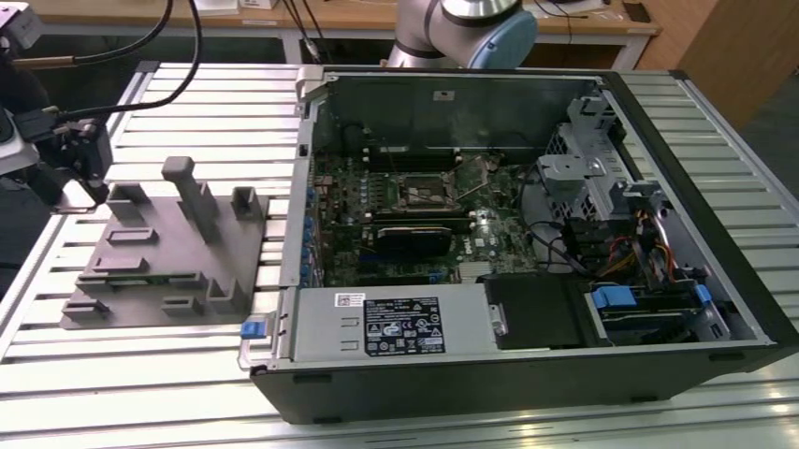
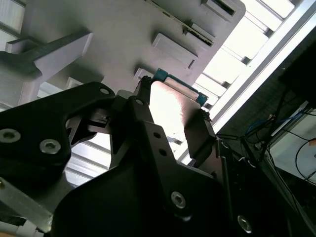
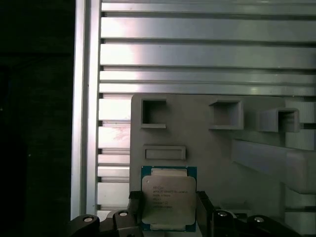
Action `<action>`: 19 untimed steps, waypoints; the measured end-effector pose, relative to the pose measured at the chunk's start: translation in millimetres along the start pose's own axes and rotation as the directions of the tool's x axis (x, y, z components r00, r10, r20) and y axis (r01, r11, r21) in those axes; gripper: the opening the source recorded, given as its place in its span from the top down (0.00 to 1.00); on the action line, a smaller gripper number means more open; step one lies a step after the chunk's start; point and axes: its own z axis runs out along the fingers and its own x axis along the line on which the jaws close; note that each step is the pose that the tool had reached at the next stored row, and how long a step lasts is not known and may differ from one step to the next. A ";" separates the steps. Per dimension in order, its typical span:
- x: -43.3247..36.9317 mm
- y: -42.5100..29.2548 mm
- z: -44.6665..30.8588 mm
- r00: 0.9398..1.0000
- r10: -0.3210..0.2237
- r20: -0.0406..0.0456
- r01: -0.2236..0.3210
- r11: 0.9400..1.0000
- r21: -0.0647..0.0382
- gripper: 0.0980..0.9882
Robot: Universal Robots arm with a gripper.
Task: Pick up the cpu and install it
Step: 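Pick up the cpu and move it towards the insertion slot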
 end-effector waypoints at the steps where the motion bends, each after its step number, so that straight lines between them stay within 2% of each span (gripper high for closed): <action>1: 0.0 0.0 -0.9 1.000 0.000 0.000 0.000 1.000 0.000 0.52; 14: -0.1 0.5 -14.4 1.000 0.000 0.000 0.000 1.000 0.000 0.52; 19: -0.1 0.7 -22.3 1.000 0.000 0.000 0.000 1.000 0.000 0.52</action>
